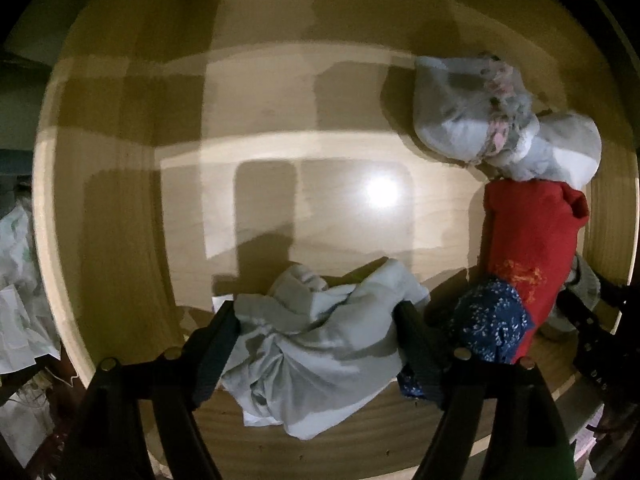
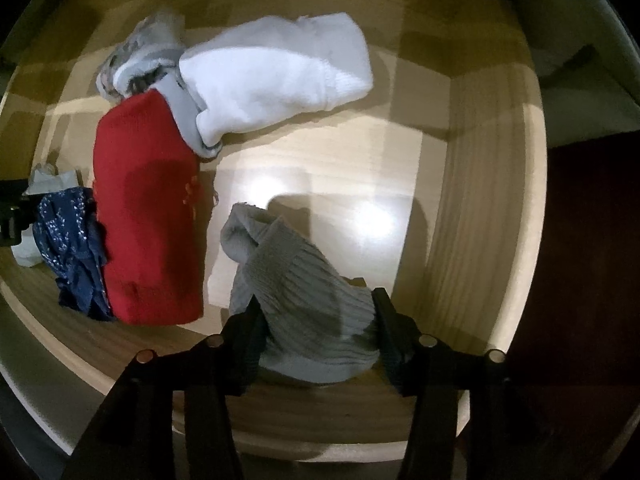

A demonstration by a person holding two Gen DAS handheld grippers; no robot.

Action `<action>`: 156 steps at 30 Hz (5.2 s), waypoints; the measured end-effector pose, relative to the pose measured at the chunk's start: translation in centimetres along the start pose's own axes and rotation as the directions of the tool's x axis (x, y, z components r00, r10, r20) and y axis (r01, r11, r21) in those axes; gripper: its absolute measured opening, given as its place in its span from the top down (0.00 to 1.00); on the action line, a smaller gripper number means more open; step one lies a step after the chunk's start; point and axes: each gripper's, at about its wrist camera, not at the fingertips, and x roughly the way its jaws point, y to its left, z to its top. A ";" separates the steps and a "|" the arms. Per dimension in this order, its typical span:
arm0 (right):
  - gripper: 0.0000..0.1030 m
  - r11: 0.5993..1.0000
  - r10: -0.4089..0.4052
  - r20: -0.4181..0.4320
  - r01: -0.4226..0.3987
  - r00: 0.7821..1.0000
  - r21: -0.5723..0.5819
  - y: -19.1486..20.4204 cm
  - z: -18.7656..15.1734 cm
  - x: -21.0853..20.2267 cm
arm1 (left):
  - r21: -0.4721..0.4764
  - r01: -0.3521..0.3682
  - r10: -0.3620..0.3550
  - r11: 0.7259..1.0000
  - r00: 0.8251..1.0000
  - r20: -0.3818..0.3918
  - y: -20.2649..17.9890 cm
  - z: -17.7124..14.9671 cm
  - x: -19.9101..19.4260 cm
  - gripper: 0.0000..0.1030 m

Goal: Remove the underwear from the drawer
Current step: 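Grasp the pale blue garment with the left tool while the right tool holds the grey sock, then lift the pale blue garment with the left tool over the white box, then lower the pale blue garment into the box and open the left tool, then move the empty left tool back over the drawer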

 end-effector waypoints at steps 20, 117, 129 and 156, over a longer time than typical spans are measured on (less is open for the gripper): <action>0.51 1.000 -0.014 -0.020 0.014 1.000 -0.022 0.6 0.7 0.8 | 0.009 -0.023 0.022 1.000 0.996 0.084 -1.2 -1.2 -0.7 0.56; 0.44 0.999 -0.038 0.002 0.038 0.999 -0.027 0.7 0.2 0.1 | 0.169 -0.081 -0.025 0.982 0.838 0.544 -9.7 6.1 -26.7 0.33; 0.44 0.999 -0.043 -0.006 0.043 0.999 -0.023 0.7 0.4 0.0 | 0.165 -0.109 -0.013 0.980 0.795 0.606 -8.2 -1.6 -30.0 0.33; 0.47 0.999 -0.034 0.028 0.035 0.999 -0.030 0.5 -0.3 -0.7 | -0.102 -0.031 0.079 0.994 0.855 0.513 -3.1 -12.0 -9.8 0.33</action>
